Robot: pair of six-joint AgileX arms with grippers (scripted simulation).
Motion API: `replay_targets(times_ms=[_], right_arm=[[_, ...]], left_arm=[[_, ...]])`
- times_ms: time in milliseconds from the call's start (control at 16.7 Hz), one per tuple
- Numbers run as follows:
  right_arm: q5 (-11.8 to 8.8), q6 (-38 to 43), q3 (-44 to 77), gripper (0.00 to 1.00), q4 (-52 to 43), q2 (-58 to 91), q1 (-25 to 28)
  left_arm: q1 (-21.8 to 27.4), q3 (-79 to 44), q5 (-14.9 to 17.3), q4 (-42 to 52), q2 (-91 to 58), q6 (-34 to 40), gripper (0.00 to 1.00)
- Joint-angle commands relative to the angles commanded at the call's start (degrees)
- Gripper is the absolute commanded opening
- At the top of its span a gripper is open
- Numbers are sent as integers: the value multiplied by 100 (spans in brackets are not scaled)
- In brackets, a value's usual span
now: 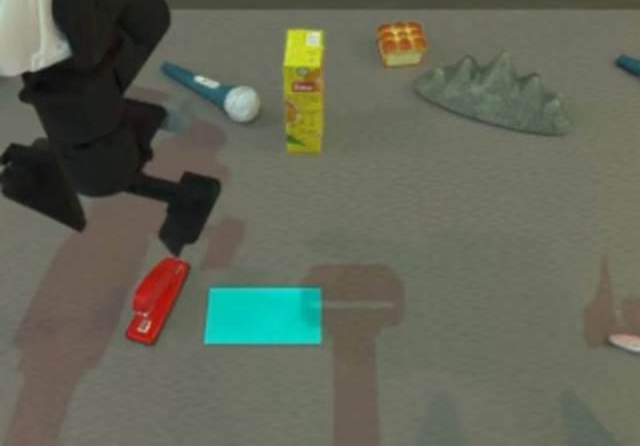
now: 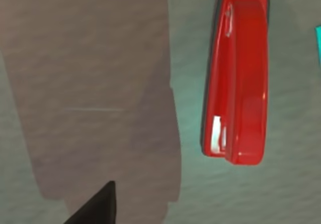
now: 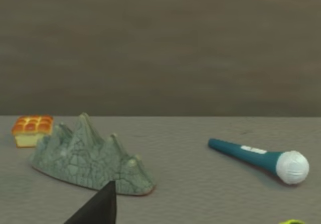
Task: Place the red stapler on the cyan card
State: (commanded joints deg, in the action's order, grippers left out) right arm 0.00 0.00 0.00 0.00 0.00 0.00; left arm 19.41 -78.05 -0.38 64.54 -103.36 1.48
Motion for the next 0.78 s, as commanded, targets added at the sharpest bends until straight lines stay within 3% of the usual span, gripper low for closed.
replay_targets(times_ms=[780], right_arm=[[0,0,0,100,0,0,0]], left_arm=[[2,1326,4,-2164,-851,-39,100]])
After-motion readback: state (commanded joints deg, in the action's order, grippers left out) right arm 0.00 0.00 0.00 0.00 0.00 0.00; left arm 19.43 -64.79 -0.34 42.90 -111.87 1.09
